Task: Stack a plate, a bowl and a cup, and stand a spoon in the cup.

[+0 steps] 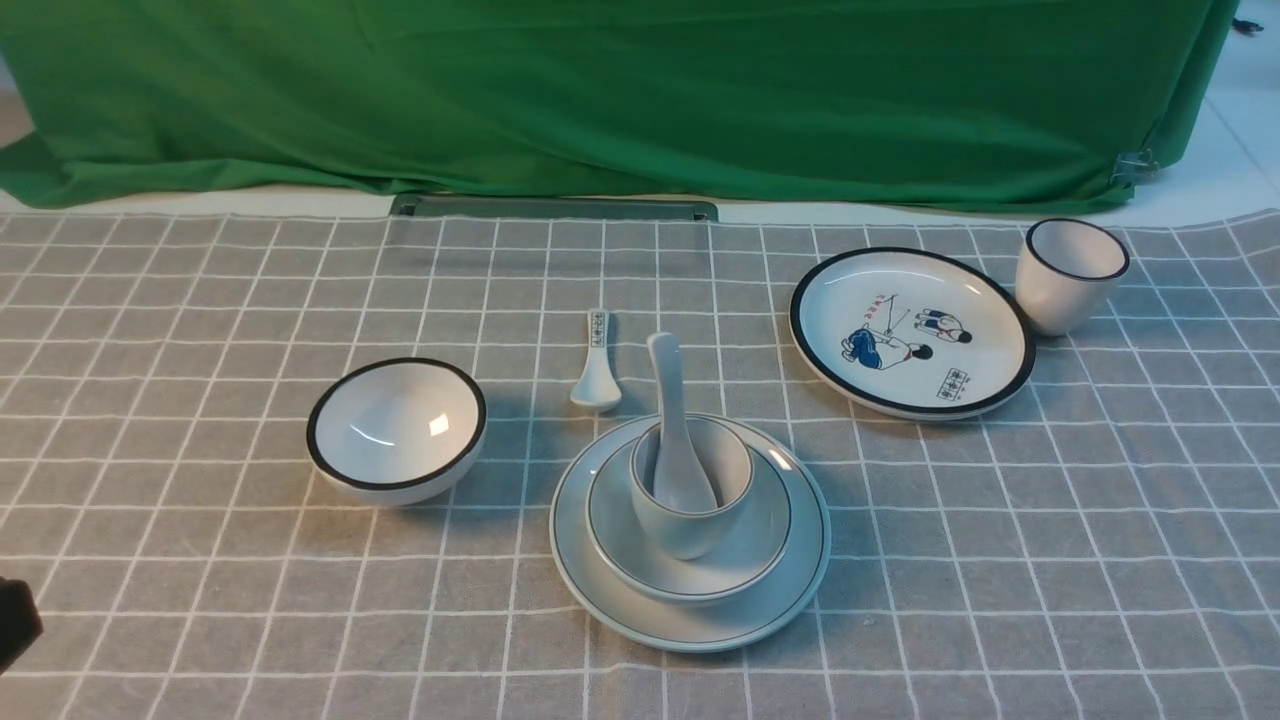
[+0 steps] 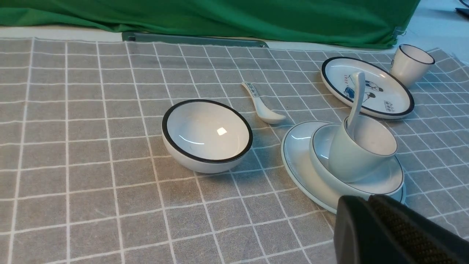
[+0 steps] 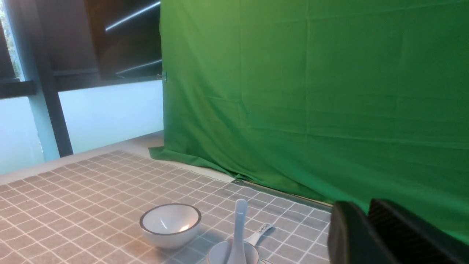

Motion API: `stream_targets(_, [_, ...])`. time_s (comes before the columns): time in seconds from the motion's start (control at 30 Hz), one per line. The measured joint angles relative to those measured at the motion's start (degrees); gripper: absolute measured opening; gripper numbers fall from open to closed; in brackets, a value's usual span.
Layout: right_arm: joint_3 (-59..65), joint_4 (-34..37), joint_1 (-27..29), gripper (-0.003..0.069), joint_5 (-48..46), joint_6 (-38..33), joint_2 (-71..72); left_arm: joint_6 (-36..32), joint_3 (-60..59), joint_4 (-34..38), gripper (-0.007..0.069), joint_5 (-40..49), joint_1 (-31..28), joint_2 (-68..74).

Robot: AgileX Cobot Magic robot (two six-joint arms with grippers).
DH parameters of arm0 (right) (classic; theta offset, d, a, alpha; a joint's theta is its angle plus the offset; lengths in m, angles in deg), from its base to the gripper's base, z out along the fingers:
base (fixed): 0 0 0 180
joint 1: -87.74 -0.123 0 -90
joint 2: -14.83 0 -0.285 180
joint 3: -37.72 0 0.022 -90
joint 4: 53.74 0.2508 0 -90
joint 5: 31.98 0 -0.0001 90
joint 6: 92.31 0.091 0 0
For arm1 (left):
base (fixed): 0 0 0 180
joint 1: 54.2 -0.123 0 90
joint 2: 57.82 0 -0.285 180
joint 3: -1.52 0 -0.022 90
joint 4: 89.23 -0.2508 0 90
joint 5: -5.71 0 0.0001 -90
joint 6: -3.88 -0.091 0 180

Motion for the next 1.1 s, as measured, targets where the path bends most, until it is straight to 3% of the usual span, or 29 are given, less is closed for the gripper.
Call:
stream_targets(0.07, [0.00,0.00,0.00,0.0127,0.00,0.00,0.00,-7.30,-1.81,5.96,0.0012,-3.62,-4.41,-0.97])
stream_targets(0.2, [0.00,0.00,0.00,0.0143,0.00,0.00,0.00,-32.03,-11.93,23.98,0.0011,-19.29,-17.62,-7.07])
stream_targets(0.27, [0.00,0.00,0.00,0.0150,0.00,0.00,0.00,-37.33,-18.01,27.19,0.0011,-23.59,-22.83,-9.44])
stream_targets(0.33, [0.00,0.00,0.00,0.0158,0.05,0.00,0.00,-37.38,-22.57,26.17,0.0011,-24.41,-25.72,-9.82])
stream_targets(0.5, [0.00,0.00,0.00,0.0169,0.00,0.00,0.00,-33.42,-28.32,23.19,0.0013,-24.10,-26.72,-9.82])
stream_targets(1.1, [0.00,0.00,0.00,0.0216,0.00,0.00,0.00,-31.92,-29.01,22.30,0.0015,-27.34,-26.72,-9.82])
